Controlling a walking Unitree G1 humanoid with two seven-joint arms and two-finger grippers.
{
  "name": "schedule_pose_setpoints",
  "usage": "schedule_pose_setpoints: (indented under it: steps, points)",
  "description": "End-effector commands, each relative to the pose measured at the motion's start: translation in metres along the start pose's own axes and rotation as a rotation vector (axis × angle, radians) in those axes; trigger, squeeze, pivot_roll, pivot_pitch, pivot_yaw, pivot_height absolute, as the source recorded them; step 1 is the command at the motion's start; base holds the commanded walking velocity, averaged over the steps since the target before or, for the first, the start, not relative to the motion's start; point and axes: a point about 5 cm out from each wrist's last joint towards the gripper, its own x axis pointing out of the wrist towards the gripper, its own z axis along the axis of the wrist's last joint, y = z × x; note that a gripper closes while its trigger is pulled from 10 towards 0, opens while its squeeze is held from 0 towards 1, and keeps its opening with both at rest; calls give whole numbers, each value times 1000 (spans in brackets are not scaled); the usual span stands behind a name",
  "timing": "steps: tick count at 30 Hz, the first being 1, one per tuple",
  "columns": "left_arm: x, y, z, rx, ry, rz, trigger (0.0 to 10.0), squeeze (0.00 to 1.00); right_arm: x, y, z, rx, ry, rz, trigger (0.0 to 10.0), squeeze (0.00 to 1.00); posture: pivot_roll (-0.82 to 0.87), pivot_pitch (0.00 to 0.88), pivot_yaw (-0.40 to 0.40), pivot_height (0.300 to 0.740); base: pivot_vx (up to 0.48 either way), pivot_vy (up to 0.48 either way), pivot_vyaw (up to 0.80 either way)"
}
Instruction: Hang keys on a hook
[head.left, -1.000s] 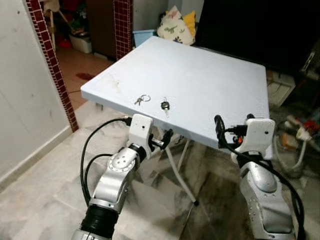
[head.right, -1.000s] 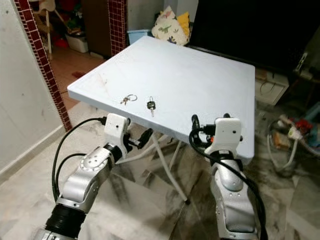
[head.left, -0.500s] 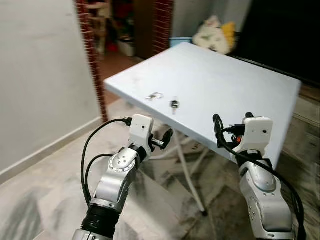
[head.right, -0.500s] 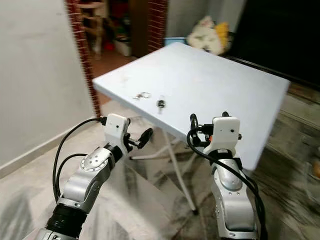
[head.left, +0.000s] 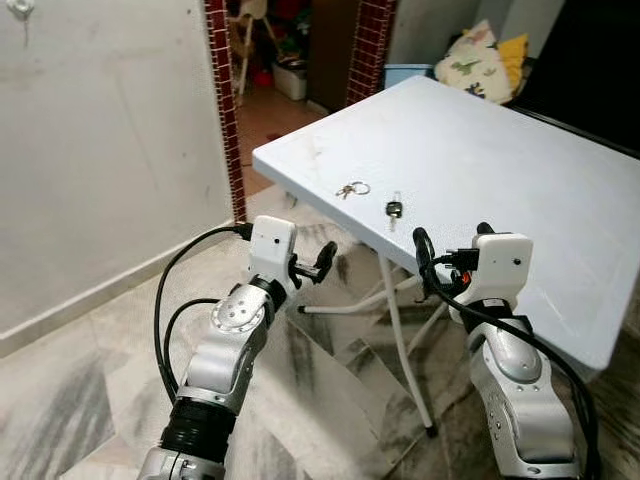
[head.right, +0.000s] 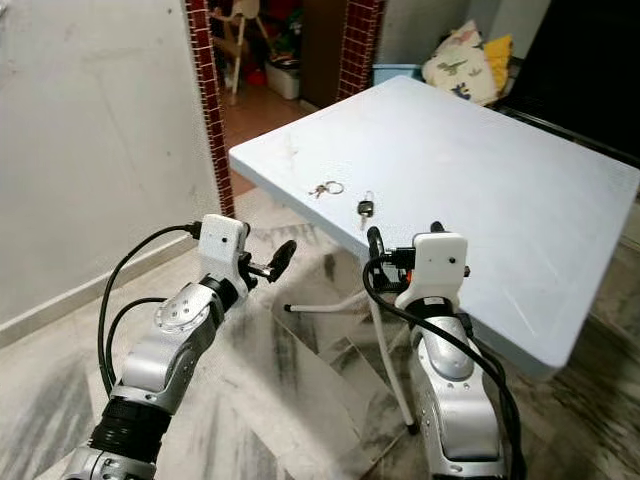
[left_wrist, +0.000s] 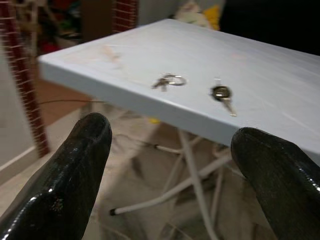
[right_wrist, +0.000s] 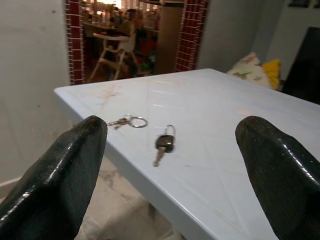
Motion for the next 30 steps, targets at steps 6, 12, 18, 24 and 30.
schedule_pose_setpoints:
  steps: [6,12,18,24,30]
  points:
    - [0,-2,0,-14,-5,-22,10000,0,2,-3,3,1,-11,-14,10000,0,28,0,-68,740,0,0,241]
    - [1,-3,2,-14,-13,-33,10000,0,2,-3,3,2,-11,-18,10000,0,26,0,-65,740,184,0,0]
    - [0,-6,1,-21,-14,-49,10000,0,2,-4,3,1,-11,-19,10000,0,23,0,-65,740,361,0,0]
    - [1,-6,1,-23,-13,-52,10000,0,2,-4,3,0,-11,-19,10000,0,23,0,-67,740,402,0,0]
    - [0,-6,0,-24,-11,-52,10000,0,2,-4,3,1,-10,-17,10000,0,23,0,-67,740,409,0,0]
